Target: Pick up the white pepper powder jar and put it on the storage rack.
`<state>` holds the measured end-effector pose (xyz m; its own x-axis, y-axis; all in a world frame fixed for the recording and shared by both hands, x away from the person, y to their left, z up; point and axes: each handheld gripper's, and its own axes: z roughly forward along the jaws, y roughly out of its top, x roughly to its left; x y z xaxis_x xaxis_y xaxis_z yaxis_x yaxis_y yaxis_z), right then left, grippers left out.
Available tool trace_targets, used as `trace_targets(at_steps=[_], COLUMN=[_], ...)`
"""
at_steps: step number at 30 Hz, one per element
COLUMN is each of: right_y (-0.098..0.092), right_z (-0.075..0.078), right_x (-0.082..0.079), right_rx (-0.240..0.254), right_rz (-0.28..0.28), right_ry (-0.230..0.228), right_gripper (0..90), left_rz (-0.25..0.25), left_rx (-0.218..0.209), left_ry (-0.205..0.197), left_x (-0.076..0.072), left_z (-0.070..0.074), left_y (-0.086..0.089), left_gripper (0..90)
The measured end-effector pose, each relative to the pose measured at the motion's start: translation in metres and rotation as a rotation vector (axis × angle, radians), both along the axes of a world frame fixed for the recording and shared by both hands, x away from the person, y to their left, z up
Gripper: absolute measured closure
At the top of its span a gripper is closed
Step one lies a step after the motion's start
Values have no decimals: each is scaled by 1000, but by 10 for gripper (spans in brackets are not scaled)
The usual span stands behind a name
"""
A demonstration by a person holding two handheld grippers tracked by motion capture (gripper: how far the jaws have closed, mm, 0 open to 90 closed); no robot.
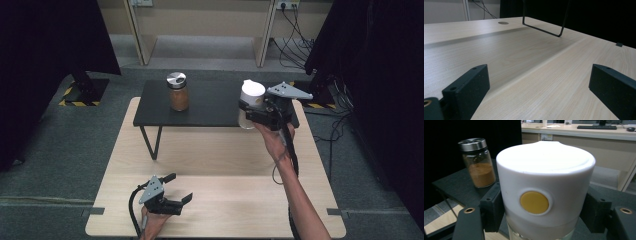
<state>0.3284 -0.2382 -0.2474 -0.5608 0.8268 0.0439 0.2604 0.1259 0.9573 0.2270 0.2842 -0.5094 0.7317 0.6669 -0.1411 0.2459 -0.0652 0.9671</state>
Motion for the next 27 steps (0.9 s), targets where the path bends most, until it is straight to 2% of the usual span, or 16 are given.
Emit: trace_targets(at_steps=[9,15,19,27], right_y=[12,15,20,26], right_z=[2,4,7,7], right_x=[16,25,31,40], right_rx=[-7,10,-7,-5], right_rz=[-56,-92,-114,-149], right_ry=[2,0,-1,2], right_gripper=[307,307,307,308], left_rz=[-2,-1,-4,-6], left_rx=[-1,-3,1,4], left_ry=[0,3,0,0], left_x=[0,0,0,0], left_z=[0,0,0,0], left_y=[0,0,0,0], left_gripper=[26,27,27,27])
